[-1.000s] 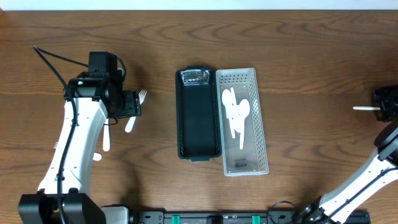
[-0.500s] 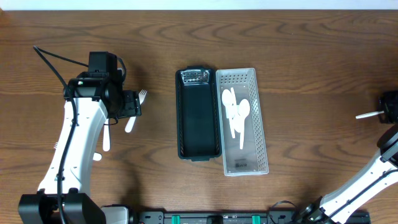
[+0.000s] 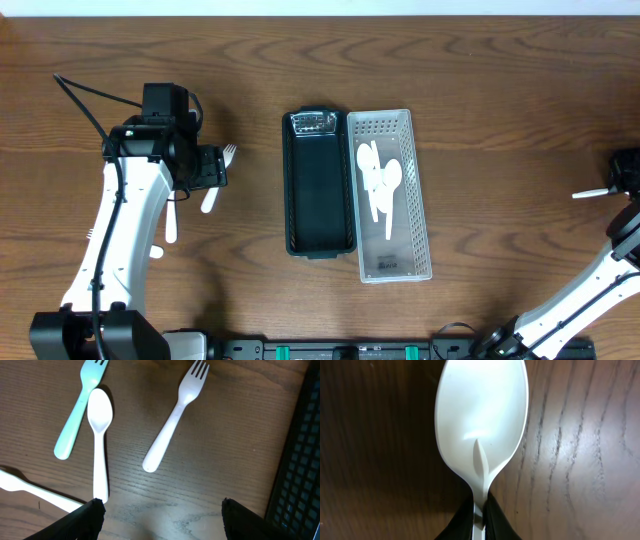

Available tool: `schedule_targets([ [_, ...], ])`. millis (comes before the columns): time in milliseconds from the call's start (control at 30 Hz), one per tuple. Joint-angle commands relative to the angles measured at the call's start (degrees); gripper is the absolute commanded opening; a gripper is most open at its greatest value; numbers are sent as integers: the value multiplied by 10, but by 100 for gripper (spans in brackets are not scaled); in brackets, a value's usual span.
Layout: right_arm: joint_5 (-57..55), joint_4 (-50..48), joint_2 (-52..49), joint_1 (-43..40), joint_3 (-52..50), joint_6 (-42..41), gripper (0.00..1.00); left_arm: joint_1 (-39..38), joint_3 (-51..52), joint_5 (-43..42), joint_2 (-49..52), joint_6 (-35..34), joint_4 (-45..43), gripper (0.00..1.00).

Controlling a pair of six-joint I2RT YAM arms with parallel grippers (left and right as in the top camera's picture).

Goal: Pack container
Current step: 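Carry the last spoon into the white basket and release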

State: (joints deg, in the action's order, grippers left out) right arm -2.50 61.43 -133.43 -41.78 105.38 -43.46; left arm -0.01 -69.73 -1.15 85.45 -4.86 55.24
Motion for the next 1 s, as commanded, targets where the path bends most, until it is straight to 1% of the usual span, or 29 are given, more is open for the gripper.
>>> schedule_targets([
  [0,7,8,-13,0,7,35,1,2,-6,1,3,-2,2,78],
  [200,6,12,2,27,7,88,1,2,-6,1,3,-2,1,78],
  [400,6,-2,78,112,8,150,1,2,-6,1,3,-2,1,78],
  [567,27,0,163,226,8,209,1,2,-6,1,3,-2,2,78],
  [700,51,12,224,335,8,234,1,2,-6,1,3,-2,2,78],
  [833,60,26,256,437,8,245,1,2,-6,1,3,-2,2,78],
  [967,60,48,256,524,7,248,1,2,-6,1,3,-2,2,78],
])
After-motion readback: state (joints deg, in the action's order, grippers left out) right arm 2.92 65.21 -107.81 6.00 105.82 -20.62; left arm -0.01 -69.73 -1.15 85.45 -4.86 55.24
